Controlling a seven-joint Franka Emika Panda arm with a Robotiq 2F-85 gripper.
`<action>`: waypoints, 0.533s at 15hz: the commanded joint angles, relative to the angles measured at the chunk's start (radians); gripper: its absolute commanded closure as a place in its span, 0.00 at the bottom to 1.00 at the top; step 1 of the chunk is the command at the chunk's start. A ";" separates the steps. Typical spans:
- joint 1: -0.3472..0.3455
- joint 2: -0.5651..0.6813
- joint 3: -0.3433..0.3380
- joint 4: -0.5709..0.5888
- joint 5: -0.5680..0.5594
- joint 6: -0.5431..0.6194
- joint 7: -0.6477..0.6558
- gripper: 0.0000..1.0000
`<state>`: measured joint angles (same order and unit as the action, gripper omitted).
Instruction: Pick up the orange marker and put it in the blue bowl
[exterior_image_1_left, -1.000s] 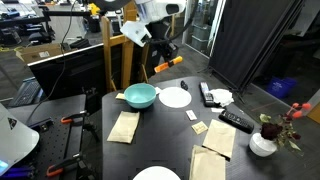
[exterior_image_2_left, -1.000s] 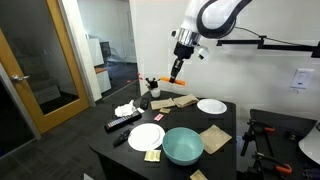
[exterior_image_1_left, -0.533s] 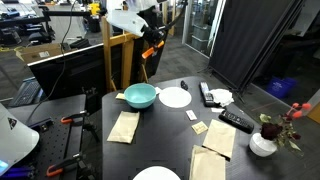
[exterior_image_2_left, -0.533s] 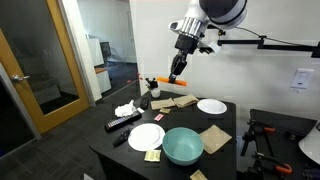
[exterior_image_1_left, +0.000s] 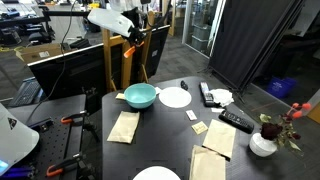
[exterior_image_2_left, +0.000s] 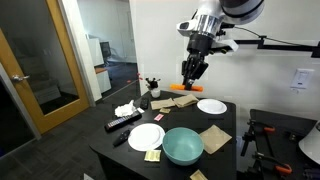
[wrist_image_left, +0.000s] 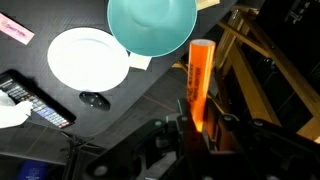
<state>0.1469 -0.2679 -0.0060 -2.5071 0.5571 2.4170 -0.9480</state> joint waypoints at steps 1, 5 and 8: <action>0.033 -0.047 -0.002 -0.074 0.006 0.025 -0.022 0.95; 0.088 -0.024 0.007 -0.128 0.046 0.118 -0.058 0.95; 0.135 -0.002 0.019 -0.171 0.072 0.237 -0.084 0.95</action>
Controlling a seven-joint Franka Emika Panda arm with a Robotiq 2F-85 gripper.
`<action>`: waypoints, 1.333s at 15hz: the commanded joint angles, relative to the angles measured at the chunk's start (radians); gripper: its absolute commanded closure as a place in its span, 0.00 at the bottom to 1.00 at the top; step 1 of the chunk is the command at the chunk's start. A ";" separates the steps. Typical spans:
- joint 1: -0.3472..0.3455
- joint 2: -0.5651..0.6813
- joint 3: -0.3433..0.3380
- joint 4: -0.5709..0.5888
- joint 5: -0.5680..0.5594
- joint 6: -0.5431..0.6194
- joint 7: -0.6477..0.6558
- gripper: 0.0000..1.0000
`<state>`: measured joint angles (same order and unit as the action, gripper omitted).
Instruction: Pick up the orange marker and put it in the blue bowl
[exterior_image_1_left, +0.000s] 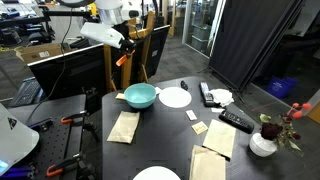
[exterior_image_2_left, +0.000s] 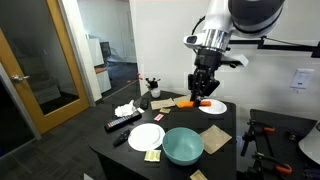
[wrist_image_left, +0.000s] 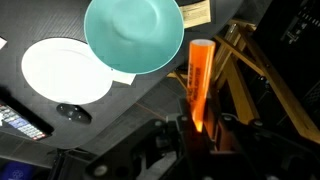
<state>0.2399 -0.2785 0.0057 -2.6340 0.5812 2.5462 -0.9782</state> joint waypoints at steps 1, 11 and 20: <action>0.057 0.023 0.012 -0.059 0.056 0.156 -0.062 0.95; 0.167 0.225 0.010 -0.067 0.149 0.394 -0.163 0.95; 0.158 0.453 0.024 0.011 0.141 0.565 -0.142 0.95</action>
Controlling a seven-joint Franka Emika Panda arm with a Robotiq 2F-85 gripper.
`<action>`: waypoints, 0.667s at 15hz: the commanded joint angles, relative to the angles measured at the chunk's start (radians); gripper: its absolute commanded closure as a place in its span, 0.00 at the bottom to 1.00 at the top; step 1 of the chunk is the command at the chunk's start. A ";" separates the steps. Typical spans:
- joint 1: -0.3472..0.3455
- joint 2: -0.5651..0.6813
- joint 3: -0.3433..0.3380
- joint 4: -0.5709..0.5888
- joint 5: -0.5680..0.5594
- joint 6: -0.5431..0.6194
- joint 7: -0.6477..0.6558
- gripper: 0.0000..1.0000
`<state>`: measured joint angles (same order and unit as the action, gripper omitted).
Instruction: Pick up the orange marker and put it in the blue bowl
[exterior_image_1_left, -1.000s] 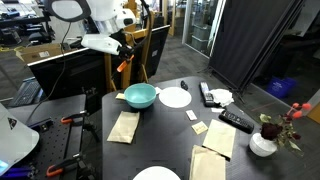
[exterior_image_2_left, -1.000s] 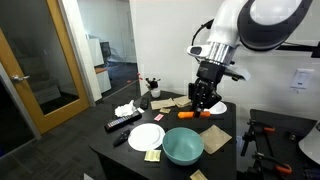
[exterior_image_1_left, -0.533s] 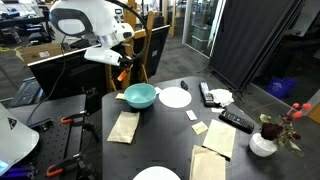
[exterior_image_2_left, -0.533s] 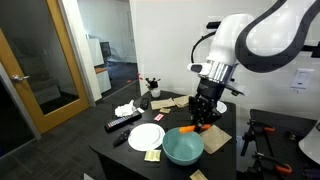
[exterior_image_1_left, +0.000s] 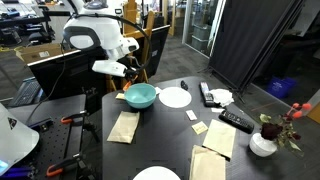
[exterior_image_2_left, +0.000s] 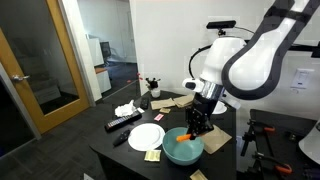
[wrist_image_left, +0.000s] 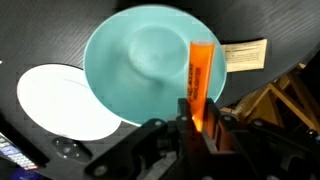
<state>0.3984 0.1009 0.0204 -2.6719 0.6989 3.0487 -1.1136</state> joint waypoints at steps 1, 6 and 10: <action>-0.002 0.092 0.010 0.060 0.021 0.074 -0.004 0.95; 0.008 0.164 -0.005 0.107 0.004 0.109 0.021 0.55; 0.010 0.153 -0.023 0.102 0.001 0.119 0.022 0.26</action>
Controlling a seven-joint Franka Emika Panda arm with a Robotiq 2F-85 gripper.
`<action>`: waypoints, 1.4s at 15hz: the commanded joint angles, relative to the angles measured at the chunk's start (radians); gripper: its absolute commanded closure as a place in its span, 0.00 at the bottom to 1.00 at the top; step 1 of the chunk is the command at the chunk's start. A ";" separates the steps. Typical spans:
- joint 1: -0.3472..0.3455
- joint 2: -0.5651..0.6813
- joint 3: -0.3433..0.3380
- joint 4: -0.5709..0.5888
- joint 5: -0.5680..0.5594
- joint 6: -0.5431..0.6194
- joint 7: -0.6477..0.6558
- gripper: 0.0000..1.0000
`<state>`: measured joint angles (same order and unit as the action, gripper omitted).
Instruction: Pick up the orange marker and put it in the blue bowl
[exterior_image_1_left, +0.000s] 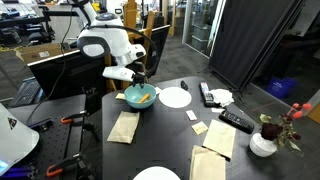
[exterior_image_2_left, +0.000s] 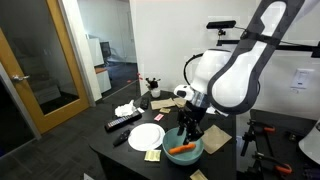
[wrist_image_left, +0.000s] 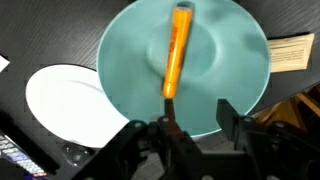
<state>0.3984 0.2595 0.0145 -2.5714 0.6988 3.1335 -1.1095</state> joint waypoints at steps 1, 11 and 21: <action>0.007 -0.020 -0.021 -0.004 0.004 0.029 0.018 0.19; 0.013 -0.224 -0.201 -0.076 -0.095 -0.082 0.066 0.00; -0.031 -0.388 -0.309 -0.074 -0.505 -0.261 0.369 0.00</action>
<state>0.3854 -0.0429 -0.2973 -2.6296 0.2665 2.9416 -0.8086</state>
